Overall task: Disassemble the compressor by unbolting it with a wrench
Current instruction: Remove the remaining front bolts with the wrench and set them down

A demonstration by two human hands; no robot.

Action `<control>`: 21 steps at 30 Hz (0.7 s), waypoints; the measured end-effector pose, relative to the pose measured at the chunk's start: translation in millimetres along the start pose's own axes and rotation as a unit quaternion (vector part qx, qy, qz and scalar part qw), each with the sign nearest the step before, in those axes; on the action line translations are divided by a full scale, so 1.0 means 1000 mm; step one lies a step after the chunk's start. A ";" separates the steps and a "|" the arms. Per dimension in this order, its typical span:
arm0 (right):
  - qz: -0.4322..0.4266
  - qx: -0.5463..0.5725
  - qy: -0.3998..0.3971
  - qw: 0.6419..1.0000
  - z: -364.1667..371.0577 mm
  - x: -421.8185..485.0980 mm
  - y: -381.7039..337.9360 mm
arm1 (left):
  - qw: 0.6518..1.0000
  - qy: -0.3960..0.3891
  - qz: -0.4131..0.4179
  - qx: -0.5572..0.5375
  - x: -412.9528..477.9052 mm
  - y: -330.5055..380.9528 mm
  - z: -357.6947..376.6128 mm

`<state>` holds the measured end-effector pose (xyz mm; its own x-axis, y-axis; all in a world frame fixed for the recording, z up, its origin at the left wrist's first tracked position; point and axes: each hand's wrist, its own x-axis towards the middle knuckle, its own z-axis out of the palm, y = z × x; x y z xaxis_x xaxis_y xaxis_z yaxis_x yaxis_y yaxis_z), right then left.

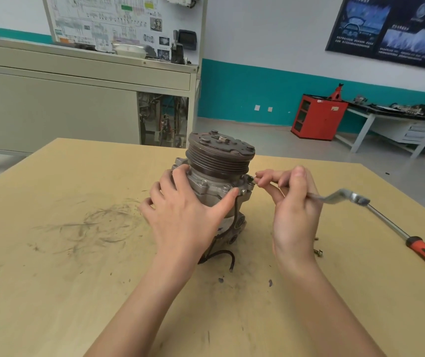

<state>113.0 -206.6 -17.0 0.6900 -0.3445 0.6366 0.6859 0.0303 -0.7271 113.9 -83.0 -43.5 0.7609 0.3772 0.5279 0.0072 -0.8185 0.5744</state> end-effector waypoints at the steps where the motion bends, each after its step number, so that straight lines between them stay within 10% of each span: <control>1: -0.012 -0.008 0.009 1.000 0.002 -0.004 0.001 | 1.000 0.000 0.000 -0.001 0.000 0.000 0.000; 13: 0.070 0.208 0.052 0.974 -0.008 0.014 0.021 | 1.000 -0.001 -0.003 0.000 0.001 -0.001 0.001; 21: 0.391 0.445 -0.012 0.806 -0.017 0.075 0.059 | 1.000 -0.003 -0.002 -0.005 0.002 0.001 0.000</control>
<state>201.7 -246.3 -16.2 0.9884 0.1249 0.0859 -0.0742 0.8931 -0.4437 115.2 -82.8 -42.2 0.7648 0.3785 0.5214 0.0046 -0.8124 0.5831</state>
